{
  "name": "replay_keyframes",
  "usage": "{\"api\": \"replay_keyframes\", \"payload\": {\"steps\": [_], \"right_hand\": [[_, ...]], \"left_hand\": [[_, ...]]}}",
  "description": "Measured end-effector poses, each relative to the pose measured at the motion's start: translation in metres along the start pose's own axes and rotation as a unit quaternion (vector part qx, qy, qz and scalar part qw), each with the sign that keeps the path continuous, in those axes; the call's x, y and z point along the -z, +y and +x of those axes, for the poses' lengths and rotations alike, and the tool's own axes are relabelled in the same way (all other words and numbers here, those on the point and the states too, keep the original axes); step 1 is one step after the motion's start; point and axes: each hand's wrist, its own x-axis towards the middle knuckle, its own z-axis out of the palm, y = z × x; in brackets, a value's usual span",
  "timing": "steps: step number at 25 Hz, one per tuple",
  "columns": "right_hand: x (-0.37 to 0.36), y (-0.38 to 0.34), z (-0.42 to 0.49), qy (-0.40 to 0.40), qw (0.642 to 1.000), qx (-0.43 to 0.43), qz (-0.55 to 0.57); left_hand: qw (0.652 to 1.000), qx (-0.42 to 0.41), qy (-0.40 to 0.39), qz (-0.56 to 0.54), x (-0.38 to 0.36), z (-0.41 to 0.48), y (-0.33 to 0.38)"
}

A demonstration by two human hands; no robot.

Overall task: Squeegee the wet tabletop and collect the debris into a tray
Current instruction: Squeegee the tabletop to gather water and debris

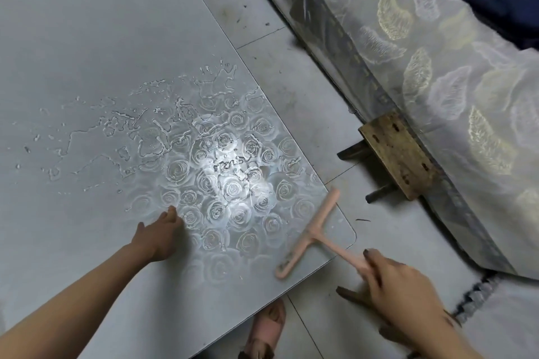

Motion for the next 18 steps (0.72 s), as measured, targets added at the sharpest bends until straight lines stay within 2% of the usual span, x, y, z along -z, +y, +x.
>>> {"api": "replay_keyframes", "payload": {"steps": [5, 7, 9, 11, 14, 16, 18], "right_hand": [[0.006, -0.134, 0.088, 0.024, 0.992, 0.082, 0.089], [0.024, -0.172, 0.111, 0.038, 0.989, 0.111, 0.092], [0.037, -0.166, 0.107, 0.061, 0.99, 0.101, 0.079], [0.038, -0.125, 0.081, 0.093, 0.99, 0.068, 0.076], [0.03, -0.086, 0.041, 0.045, 0.999, -0.006, 0.023], [0.023, -0.105, 0.052, 0.042, 0.999, 0.025, 0.012], [0.025, -0.149, 0.086, 0.053, 0.995, 0.07, 0.05]], "left_hand": [[0.999, 0.003, -0.007, -0.032, 0.0, -0.002, -0.002], [0.999, 0.001, 0.004, -0.038, -0.003, -0.002, -0.004], [0.999, -0.012, 0.01, -0.046, -0.005, -0.002, -0.008], [0.996, -0.029, 0.028, -0.084, -0.01, -0.003, -0.017], [0.976, -0.044, 0.099, -0.191, -0.013, -0.007, -0.035], [0.964, -0.036, 0.168, -0.202, -0.016, -0.008, -0.046], [0.963, -0.003, 0.205, -0.174, -0.016, -0.007, -0.055]]}}
